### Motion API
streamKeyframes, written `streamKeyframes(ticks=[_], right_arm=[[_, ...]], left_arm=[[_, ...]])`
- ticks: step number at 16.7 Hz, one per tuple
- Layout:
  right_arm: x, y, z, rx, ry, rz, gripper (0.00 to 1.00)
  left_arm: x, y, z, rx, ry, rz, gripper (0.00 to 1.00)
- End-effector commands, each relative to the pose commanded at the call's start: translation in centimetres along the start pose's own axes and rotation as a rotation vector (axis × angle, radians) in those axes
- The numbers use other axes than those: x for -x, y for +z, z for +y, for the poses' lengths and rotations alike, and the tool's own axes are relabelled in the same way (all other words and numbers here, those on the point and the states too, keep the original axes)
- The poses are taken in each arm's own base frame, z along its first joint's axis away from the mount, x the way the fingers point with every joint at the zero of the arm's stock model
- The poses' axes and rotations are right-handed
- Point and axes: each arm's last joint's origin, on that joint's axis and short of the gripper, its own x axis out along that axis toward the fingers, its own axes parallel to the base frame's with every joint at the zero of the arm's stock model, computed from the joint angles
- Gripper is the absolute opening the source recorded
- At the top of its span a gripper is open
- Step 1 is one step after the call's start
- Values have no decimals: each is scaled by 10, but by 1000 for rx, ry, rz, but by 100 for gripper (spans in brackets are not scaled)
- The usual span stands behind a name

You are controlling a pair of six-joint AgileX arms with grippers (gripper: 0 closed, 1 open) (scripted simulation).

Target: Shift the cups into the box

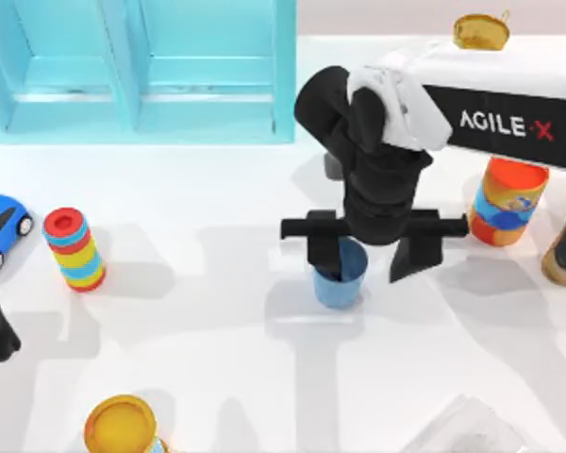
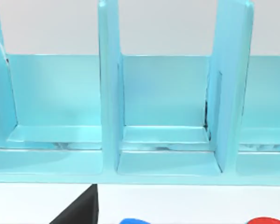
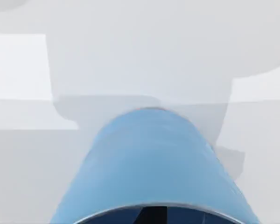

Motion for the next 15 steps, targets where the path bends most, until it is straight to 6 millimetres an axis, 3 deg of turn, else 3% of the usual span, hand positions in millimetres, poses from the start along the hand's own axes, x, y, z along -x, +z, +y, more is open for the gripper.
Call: streamKeyframes(ticks=[5,15], right_arm=[[0,0,0,0,0,0,2],[2,1,-1,-1,1,-2,0]], left_arm=[[0,0,0,0,0,0,100],[0,0,0,0,0,0,100]])
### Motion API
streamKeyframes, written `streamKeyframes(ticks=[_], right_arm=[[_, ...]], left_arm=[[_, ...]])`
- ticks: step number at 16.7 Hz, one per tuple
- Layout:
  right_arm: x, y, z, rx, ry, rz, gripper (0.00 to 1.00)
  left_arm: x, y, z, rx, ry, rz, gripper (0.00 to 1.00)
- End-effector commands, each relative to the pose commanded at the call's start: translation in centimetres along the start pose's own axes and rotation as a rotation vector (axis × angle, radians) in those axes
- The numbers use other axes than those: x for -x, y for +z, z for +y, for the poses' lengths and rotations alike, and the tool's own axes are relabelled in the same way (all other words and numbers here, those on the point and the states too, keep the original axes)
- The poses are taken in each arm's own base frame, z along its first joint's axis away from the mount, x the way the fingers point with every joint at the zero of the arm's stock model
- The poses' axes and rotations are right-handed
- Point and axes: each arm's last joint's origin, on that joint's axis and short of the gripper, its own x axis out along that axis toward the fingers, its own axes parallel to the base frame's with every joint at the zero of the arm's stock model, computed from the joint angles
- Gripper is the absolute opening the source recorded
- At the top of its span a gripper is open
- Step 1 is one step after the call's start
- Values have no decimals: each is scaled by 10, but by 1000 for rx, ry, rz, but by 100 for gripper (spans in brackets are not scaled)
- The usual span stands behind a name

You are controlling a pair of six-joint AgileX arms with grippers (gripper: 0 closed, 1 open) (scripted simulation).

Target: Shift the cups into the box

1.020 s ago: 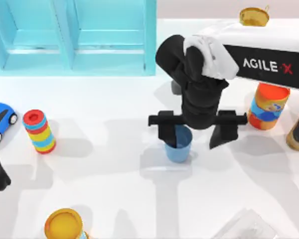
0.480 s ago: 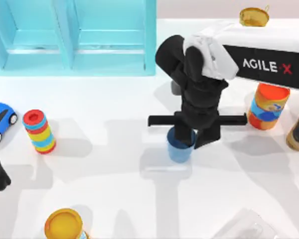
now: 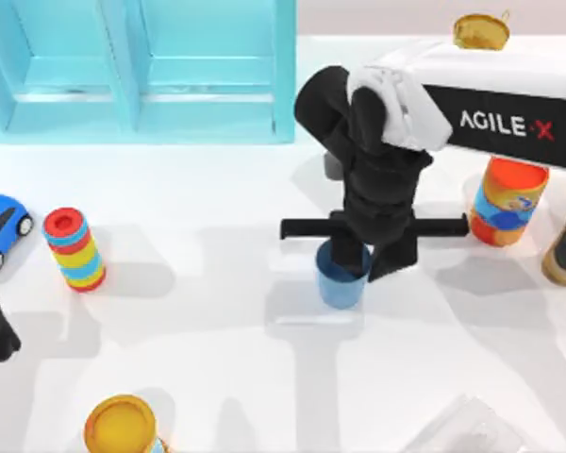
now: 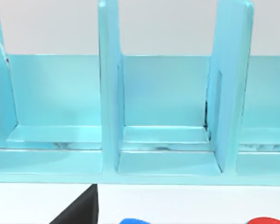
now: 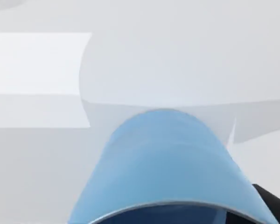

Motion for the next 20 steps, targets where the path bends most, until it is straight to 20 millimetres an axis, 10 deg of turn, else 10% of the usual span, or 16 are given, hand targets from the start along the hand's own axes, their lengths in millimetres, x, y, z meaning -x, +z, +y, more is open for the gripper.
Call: streamKeyframes(ticks=[9,16,20], right_arm=[[92,2,-91,-1,2,-2,0],[101,4,-101,3,14,-17,0],[135,38,-147,15,114,-184,0]], left_arm=[[0,0,0,0,0,0,100],[0,0,0,0,0,0,100],[0,0,0,0,0,0,100]])
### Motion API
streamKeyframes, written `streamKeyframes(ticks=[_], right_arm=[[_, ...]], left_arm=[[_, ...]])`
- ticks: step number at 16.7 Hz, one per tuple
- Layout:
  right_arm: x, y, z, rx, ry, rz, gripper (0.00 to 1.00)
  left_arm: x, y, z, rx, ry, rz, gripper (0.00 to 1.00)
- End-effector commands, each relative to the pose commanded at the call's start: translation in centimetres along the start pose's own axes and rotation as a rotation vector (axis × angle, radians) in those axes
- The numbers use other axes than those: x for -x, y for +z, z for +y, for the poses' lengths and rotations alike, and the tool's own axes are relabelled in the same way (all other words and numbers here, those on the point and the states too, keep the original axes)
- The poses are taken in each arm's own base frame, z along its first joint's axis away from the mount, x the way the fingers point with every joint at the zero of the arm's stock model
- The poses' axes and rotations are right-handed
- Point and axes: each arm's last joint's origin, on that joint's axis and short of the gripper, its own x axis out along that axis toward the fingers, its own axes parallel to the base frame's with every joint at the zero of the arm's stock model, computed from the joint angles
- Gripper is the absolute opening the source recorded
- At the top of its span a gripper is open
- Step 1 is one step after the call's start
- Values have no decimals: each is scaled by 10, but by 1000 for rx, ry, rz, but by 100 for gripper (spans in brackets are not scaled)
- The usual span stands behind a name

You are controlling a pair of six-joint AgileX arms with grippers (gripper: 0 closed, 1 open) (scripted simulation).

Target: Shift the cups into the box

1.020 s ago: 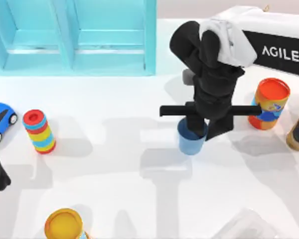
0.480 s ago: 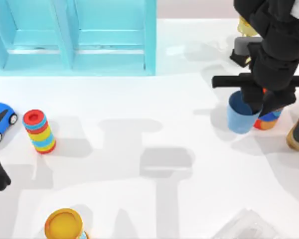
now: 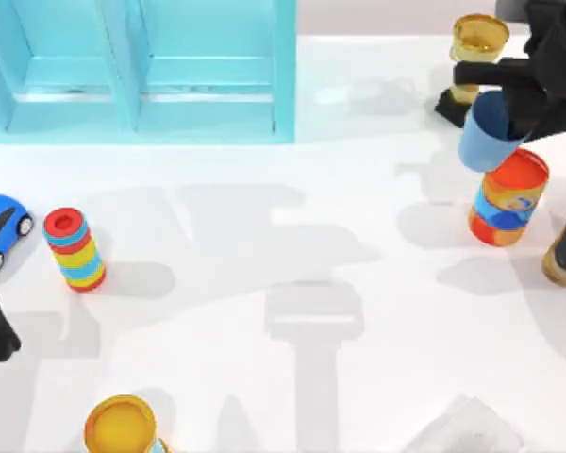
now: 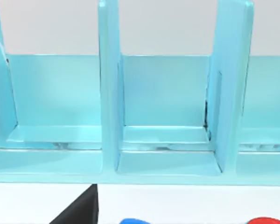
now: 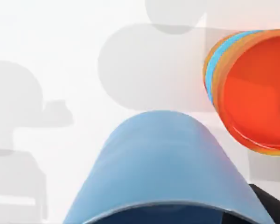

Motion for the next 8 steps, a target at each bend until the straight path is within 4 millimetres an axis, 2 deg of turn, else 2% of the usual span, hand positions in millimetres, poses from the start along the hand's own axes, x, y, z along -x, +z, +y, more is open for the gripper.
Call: streamKeyframes(ticks=[2,4,6,8], right_arm=[[21,18,-47,18,14,-92,0],[35,24,-105,38,-16,-128,0],[45,14,-169,26,-66,-106,0],[49,-8,-223,11,-100,-28,0]], left_arm=[[0,0,0,0,0,0,100],[0,0,0,0,0,0,100],[0,0,0,0,0,0,100],[0,0,0,0,0,0,100]])
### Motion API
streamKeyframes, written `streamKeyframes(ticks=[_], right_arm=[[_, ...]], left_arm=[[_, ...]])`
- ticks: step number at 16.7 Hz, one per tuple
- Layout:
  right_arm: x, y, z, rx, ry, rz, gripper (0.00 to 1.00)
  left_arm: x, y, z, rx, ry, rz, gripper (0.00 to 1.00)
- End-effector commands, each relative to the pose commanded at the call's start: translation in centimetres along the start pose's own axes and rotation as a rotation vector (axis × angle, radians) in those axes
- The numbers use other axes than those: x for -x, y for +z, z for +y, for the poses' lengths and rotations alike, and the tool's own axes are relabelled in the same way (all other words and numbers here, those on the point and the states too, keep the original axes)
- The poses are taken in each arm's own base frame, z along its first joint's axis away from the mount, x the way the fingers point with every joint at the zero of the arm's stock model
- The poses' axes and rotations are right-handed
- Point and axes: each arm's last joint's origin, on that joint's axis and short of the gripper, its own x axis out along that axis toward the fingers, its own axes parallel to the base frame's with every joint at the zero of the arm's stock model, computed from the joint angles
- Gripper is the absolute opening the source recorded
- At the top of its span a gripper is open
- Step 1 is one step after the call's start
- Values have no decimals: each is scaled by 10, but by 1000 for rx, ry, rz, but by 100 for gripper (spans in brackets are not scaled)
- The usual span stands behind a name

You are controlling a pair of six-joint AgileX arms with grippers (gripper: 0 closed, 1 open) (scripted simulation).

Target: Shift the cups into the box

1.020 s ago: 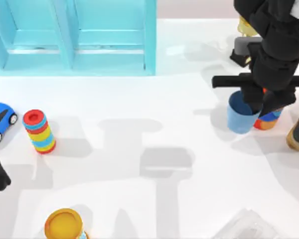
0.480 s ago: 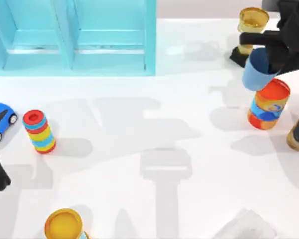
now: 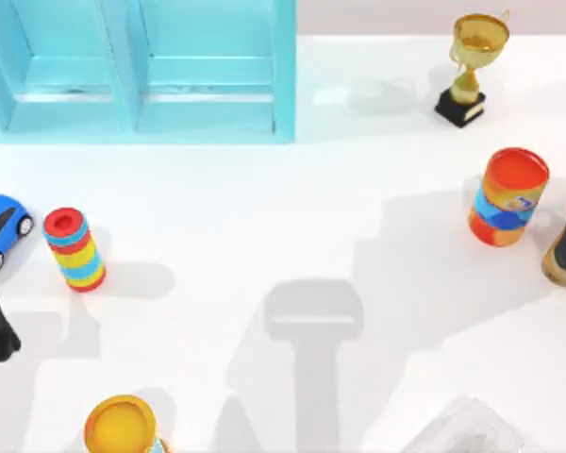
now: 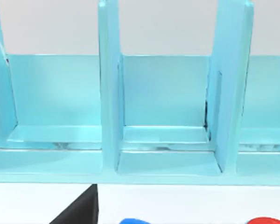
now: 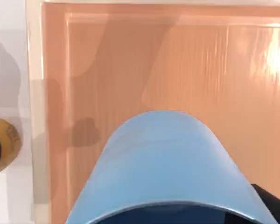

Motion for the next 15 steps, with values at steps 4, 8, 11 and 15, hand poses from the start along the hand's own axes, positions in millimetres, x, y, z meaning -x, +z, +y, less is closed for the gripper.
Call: streamKeyframes(ticks=[4,8,11,15], right_arm=[[-3,-45,-54,-14,5,171,0],[-4,-53,-61,-17,12,203,0],[-6,-52,-60,-15,12,203,0],[-31,-57,-57,-19,11,200,0]], left_arm=[[0,0,0,0,0,0,100],[0,0,0,0,0,0,100],[0,0,0,0,0,0,100],[0,0,0,0,0,0,100]])
